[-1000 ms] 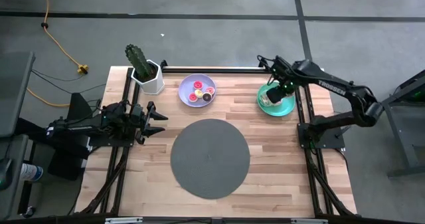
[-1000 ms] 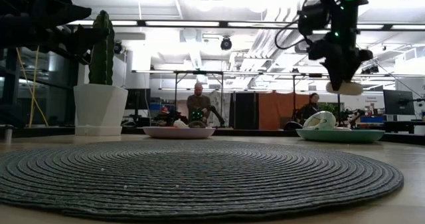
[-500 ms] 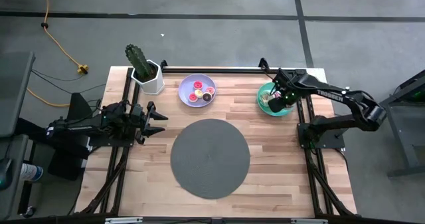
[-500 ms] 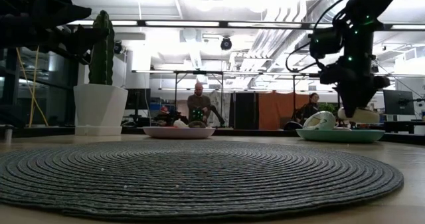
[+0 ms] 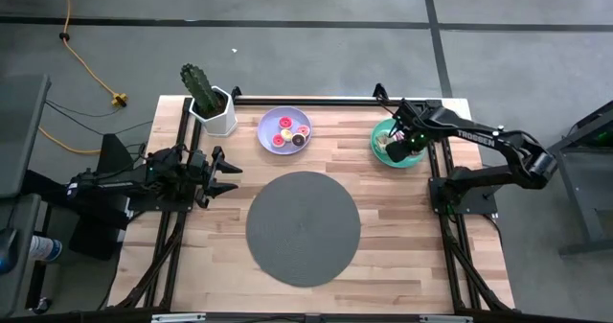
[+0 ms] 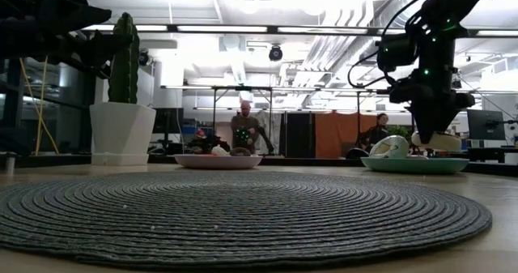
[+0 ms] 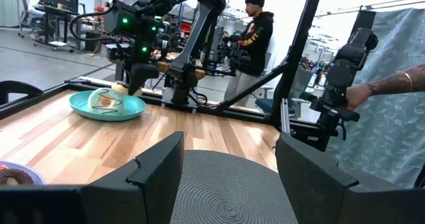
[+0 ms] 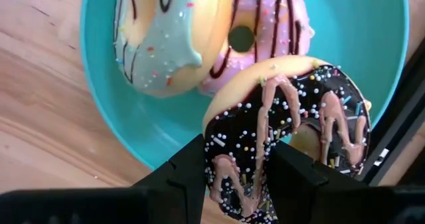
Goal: Pick & Place donuts
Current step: Put the large black doughnut on the blue plate
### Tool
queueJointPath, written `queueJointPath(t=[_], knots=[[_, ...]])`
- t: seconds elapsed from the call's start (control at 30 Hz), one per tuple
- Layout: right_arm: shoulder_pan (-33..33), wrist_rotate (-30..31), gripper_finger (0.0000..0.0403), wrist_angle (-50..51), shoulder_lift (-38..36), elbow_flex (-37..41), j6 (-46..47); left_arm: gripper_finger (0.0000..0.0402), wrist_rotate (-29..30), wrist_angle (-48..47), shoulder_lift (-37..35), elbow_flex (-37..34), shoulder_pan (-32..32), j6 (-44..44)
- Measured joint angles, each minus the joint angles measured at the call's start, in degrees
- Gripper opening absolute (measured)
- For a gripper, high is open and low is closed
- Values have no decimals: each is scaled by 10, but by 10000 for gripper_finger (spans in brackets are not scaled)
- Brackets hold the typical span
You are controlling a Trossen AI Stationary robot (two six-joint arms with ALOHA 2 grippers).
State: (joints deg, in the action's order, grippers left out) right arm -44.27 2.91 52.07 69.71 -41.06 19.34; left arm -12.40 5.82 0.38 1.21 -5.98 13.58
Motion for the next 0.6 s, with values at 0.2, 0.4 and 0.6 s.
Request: queueJointPath(t=[0.2, 0.4, 0.6], knots=[[0, -1, 132, -16, 0, 23, 4, 230, 0, 0, 0, 0, 0, 0], [0, 11, 169, -36, 0, 31, 11, 230, 0, 0, 0, 0, 0, 0], [0, 18, 218, -47, 0, 31, 12, 230, 0, 0, 0, 0, 0, 0]])
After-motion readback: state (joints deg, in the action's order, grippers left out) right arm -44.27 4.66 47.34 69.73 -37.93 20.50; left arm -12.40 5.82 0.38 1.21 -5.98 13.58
